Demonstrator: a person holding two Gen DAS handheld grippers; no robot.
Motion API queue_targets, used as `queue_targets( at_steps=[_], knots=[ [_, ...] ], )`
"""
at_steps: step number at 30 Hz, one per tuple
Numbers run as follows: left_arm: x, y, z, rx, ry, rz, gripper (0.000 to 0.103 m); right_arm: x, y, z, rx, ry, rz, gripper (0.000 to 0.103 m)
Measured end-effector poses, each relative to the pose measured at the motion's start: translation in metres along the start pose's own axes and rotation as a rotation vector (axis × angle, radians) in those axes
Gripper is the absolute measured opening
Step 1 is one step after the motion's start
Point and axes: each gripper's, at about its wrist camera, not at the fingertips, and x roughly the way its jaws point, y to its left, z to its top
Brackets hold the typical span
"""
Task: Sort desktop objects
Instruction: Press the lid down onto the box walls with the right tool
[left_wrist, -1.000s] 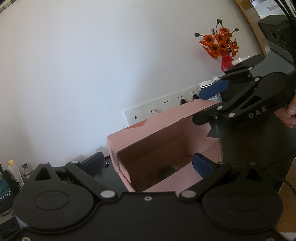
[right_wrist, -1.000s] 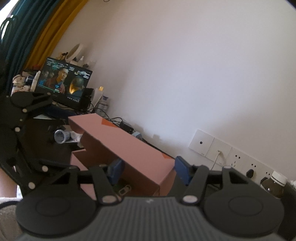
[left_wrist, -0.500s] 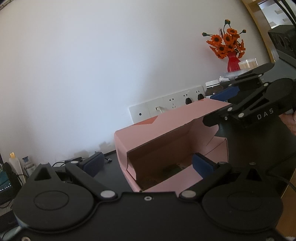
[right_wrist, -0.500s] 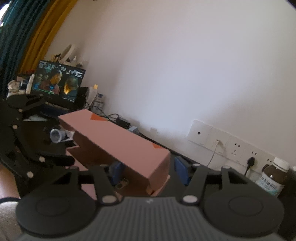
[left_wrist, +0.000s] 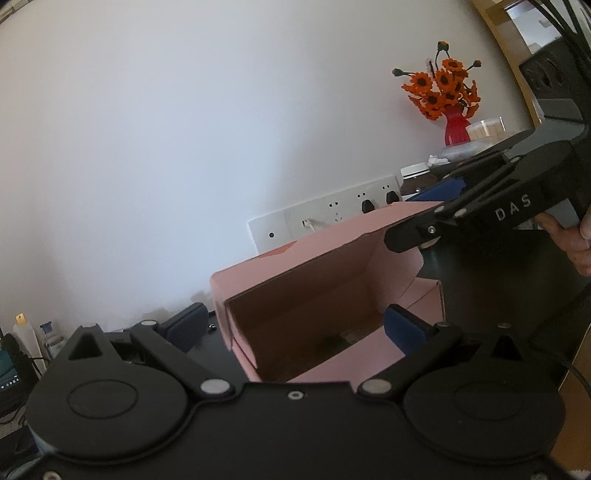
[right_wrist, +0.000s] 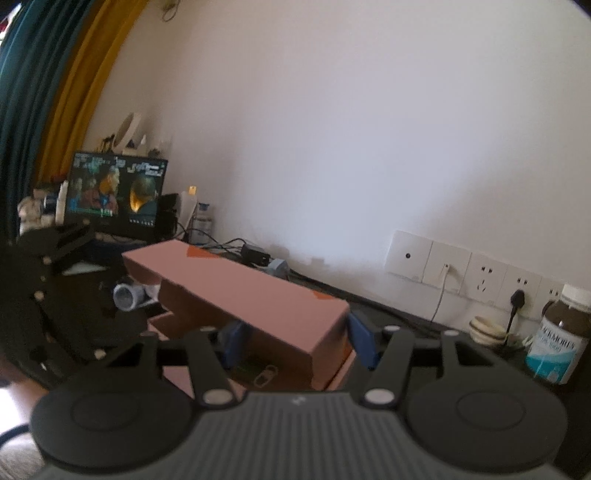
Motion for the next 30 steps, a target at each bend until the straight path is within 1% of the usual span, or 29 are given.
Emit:
queue_targets(
  at_steps=[4,9,13,15,18,22,26,30],
  knots=[
    [-0.004,0.000,-0.002,0.007,-0.010,0.009,0.103,-0.001,0.001,0.001,0.009,0.003,0.000,0.057],
    [-0.005,0.005,-0.004,-0.006,-0.001,0.019,0.103,-0.002,0.009,-0.001,-0.090,0.000,-0.029,0.057],
    [-0.003,0.006,-0.003,-0.020,-0.003,-0.002,0.103,-0.002,0.013,-0.001,-0.151,-0.004,-0.041,0.057],
    [0.000,0.002,-0.001,-0.007,-0.003,-0.023,0.103,-0.002,0.015,-0.002,-0.193,-0.011,-0.051,0.057],
    [0.005,-0.005,0.000,0.013,-0.003,-0.006,0.103,0.000,0.016,-0.002,-0.243,-0.012,-0.054,0.057],
    [0.005,-0.002,-0.001,-0.013,0.000,-0.020,0.103,0.005,0.017,-0.002,-0.296,-0.006,-0.067,0.058],
    [0.007,0.001,-0.003,-0.014,0.009,-0.005,0.103,0.007,0.012,0.002,-0.241,-0.003,-0.056,0.058],
    [0.010,0.002,-0.004,-0.014,0.020,-0.008,0.103,0.011,0.013,-0.001,-0.279,-0.014,-0.079,0.058]
  ],
)
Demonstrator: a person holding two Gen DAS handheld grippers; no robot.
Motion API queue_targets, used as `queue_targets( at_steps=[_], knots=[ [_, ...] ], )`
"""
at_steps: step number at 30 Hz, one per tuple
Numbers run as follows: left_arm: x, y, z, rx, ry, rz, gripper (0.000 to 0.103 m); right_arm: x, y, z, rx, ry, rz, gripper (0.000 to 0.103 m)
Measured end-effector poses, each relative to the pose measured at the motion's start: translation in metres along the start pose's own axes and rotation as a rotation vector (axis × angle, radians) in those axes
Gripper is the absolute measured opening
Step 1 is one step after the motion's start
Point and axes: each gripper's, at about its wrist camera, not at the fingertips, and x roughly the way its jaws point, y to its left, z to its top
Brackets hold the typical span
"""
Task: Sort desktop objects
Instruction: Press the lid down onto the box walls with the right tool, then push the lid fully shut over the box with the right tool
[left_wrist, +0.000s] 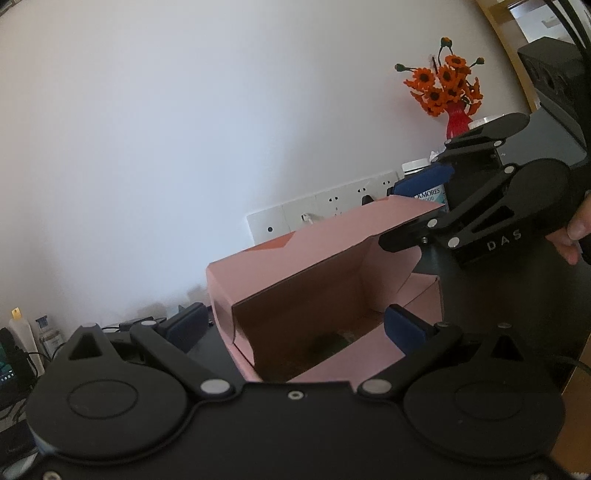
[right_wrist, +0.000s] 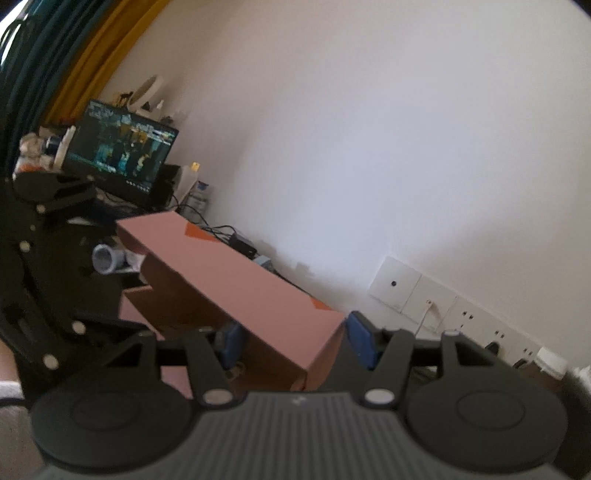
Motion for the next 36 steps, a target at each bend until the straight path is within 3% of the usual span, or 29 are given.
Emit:
queue_targets(
  at_steps=[5,12,30,36],
  knots=[
    [-0.003,-0.002,0.000,-0.002,-0.008,-0.013,0.103,0.005,-0.001,0.001,0.000,0.001,0.006,0.058],
    [-0.005,-0.004,-0.001,0.006,-0.014,-0.009,0.103,0.004,-0.015,0.007,0.204,0.023,0.060,0.059],
    [-0.009,0.002,0.004,0.000,0.006,-0.031,0.103,0.007,-0.032,0.018,0.465,0.139,0.120,0.059],
    [-0.014,0.002,0.000,0.002,0.026,-0.042,0.103,0.007,-0.024,0.015,0.453,0.174,0.124,0.059]
  ],
)
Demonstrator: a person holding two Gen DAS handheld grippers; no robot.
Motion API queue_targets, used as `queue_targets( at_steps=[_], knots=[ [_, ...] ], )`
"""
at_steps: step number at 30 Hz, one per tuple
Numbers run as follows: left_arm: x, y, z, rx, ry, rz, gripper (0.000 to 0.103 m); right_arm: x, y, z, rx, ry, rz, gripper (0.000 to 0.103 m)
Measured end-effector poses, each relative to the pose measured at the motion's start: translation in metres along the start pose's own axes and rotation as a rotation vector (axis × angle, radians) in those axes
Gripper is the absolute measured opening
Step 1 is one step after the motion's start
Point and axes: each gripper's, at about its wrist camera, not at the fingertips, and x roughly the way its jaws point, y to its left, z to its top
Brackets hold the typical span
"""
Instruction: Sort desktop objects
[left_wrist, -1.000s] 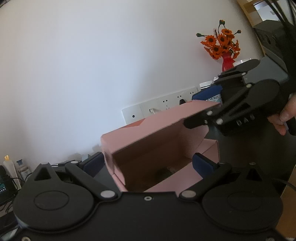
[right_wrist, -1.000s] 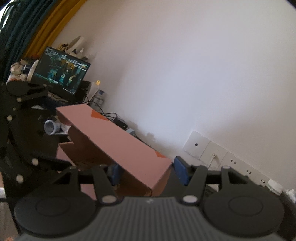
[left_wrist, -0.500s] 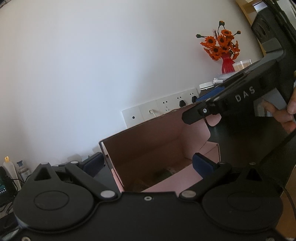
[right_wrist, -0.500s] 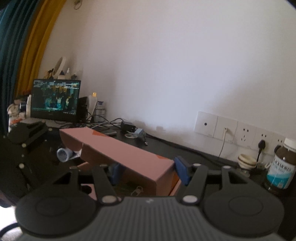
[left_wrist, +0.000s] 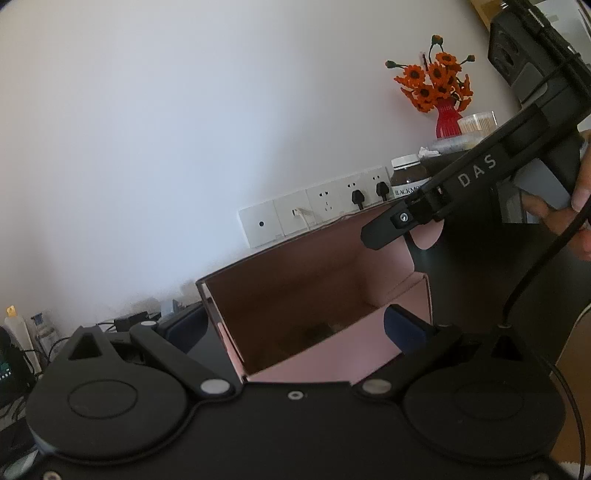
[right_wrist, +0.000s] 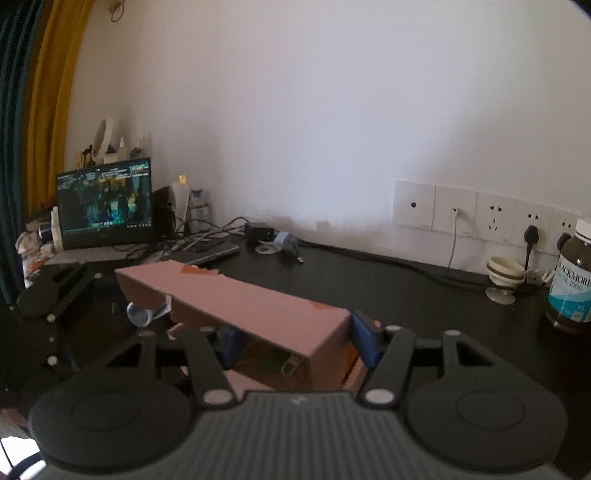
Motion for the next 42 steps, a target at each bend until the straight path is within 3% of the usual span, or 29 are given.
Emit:
queue_targets(
  at_steps=[21,29,31,33,34,37,42],
  knots=[
    [-0.013,0.002,-0.021,-0.041,0.074,-0.034,0.103,0.002,0.017,-0.023,0.012,0.094,0.020,0.059],
    [-0.009,-0.002,-0.026,-0.040,0.094,-0.028,0.103,0.010,0.025,-0.033,-0.044,0.104,-0.017,0.059],
    [-0.008,-0.001,-0.027,-0.042,0.100,-0.024,0.103,0.012,0.031,-0.039,-0.100,0.084,-0.042,0.061],
    [-0.007,0.000,-0.028,-0.049,0.105,-0.018,0.103,0.011,0.040,-0.046,-0.174,0.051,-0.061,0.077],
    [-0.007,0.000,-0.028,-0.052,0.107,-0.016,0.103,0.010,0.045,-0.050,-0.209,0.040,-0.066,0.079],
    [-0.006,0.001,-0.027,-0.050,0.112,-0.011,0.103,0.006,0.052,-0.058,-0.268,0.026,-0.066,0.080],
    [-0.007,-0.001,-0.024,-0.030,0.113,0.003,0.103,-0.004,0.038,-0.061,-0.261,0.008,-0.069,0.080]
  ],
)
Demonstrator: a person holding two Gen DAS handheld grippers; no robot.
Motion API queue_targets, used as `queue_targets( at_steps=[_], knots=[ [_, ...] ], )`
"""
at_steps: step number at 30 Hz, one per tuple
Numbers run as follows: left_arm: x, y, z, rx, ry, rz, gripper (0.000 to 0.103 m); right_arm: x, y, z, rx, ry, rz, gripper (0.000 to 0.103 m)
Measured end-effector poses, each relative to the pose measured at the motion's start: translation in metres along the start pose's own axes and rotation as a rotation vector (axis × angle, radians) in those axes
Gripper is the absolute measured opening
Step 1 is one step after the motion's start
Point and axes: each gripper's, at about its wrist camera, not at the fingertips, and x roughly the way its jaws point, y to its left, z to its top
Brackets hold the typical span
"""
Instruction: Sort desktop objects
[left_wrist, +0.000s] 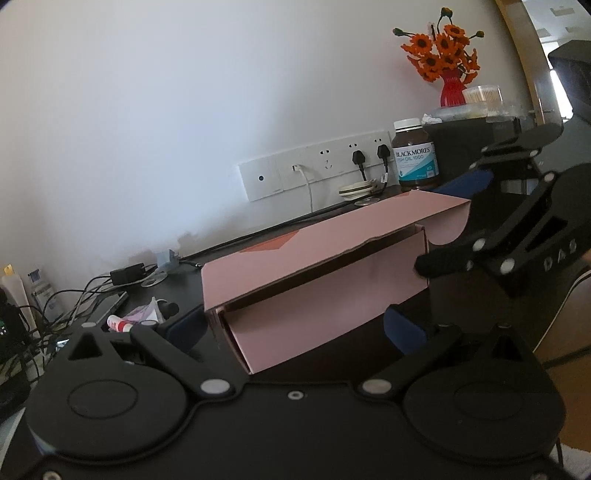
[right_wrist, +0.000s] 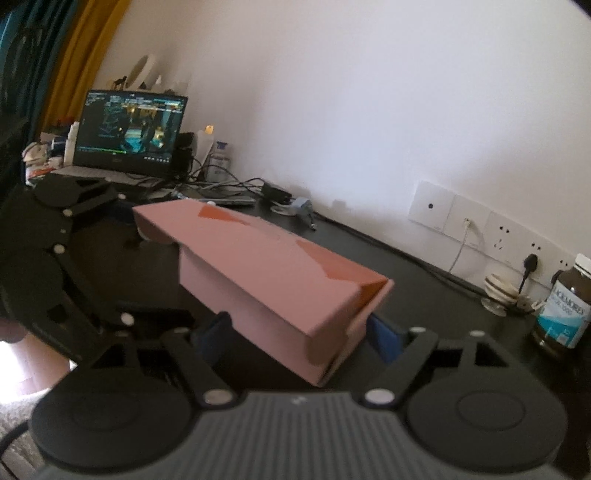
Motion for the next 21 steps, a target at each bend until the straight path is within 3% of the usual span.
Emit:
queue_targets(
  at_steps=[3,7,11,14,21],
  knots=[
    [-0.004,-0.001,0.001,0.004,-0.004,0.003,0.103,-0.007,-0.008,-0.001,-0.011,-0.015,0.005,0.080],
    [-0.015,0.001,-0.001,-0.022,-0.016,0.003,0.103,-0.025,-0.021,0.001,-0.002,-0.074,0.094,0.080],
    [-0.021,0.005,-0.003,-0.074,-0.019,0.005,0.103,-0.039,-0.035,0.004,0.077,-0.158,0.172,0.081],
    [-0.017,0.006,-0.001,-0.088,-0.009,-0.002,0.103,-0.036,-0.046,0.008,0.174,-0.189,0.165,0.081],
    [-0.010,0.001,0.003,-0.079,-0.001,-0.036,0.103,-0.004,-0.070,0.008,0.389,-0.141,0.177,0.081]
  ],
)
